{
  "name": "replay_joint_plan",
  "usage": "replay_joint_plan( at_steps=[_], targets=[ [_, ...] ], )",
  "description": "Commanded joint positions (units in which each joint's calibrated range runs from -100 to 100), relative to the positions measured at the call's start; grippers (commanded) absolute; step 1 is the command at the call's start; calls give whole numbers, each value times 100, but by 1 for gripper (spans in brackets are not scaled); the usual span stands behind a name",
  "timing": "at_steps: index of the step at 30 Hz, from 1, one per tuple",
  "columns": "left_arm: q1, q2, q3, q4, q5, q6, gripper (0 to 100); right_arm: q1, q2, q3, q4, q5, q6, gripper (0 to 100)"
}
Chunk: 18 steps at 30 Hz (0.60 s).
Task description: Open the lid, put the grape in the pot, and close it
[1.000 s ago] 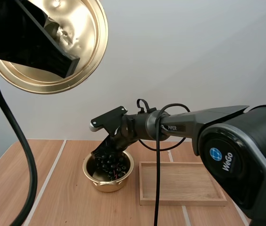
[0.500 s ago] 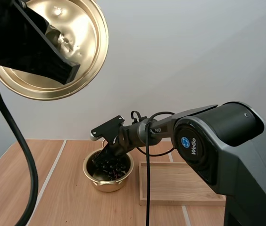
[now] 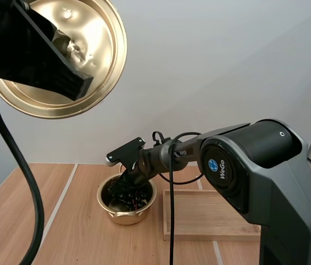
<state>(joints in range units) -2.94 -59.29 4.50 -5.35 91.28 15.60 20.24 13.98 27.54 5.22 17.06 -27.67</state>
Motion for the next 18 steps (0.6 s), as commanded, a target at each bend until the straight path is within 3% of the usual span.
replay_joint_plan(
  at_steps=[1, 12, 18],
  targets=[
    [-14, -23, -52, 8, 11, -48, 0, 24, 358, 152, -82, 814, -28, 0],
    [-14, -23, -52, 8, -43, -48, 0, 24, -833, 152, 230, 1329, 11, 0],
    [-14, -23, -52, 144, -96, -48, 0, 24, -1541, 152, 302, 2321, 11, 0]
  ],
)
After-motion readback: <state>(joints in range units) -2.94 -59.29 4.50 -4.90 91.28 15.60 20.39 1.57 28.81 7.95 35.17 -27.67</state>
